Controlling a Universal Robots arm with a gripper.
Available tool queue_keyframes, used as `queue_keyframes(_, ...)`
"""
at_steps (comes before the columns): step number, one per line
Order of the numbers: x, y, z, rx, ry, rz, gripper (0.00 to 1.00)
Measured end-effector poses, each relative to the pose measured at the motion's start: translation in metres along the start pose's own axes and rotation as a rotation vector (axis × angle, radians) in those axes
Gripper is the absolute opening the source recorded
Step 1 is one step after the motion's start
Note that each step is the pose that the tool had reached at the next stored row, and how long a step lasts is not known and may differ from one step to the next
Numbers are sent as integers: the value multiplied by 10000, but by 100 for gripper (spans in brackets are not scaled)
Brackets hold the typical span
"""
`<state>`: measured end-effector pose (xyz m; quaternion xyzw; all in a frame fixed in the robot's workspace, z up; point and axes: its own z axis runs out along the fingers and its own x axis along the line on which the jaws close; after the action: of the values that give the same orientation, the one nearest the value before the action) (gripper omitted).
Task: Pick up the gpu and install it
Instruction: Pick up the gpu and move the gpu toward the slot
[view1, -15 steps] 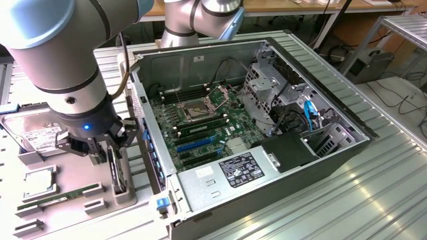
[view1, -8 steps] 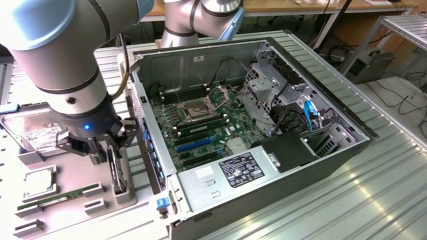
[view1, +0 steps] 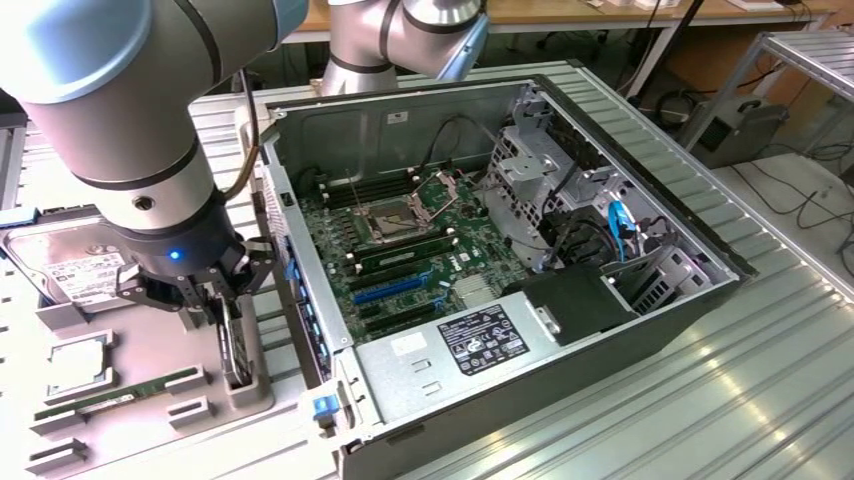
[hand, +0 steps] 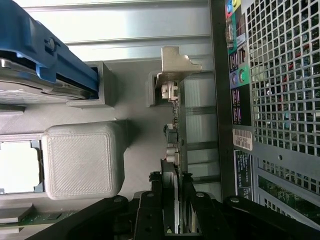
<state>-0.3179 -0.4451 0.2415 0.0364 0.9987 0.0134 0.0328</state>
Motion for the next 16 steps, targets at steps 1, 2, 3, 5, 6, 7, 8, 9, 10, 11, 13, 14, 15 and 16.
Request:
queue_keyframes(1,0,0,0,0,0,1,26)
queue_keyframes(2,0,0,0,0,0,1,26)
queue_keyframes(3,0,0,0,0,0,1,26)
queue_keyframes(5,0,0,0,0,0,-2,26)
queue_keyframes(6,0,0,0,-1,0,-7,26)
queue_keyframes(7,0,0,0,-1,0,-14,26)
queue_keyframes(8,0,0,0,-1,0,-16,26)
queue_keyframes(9,0,0,0,-1,1,-17,26)
queue_keyframes(10,0,0,0,-1,0,-18,26)
queue_keyframes(11,0,0,0,-2,0,-17,26)
queue_keyframes(13,0,0,0,-2,0,-17,26)
queue_keyframes(14,0,0,0,-1,0,-17,26)
queue_keyframes(15,0,0,0,-2,0,-18,26)
queue_keyframes(16,0,0,-1,-4,-2,-19,26)
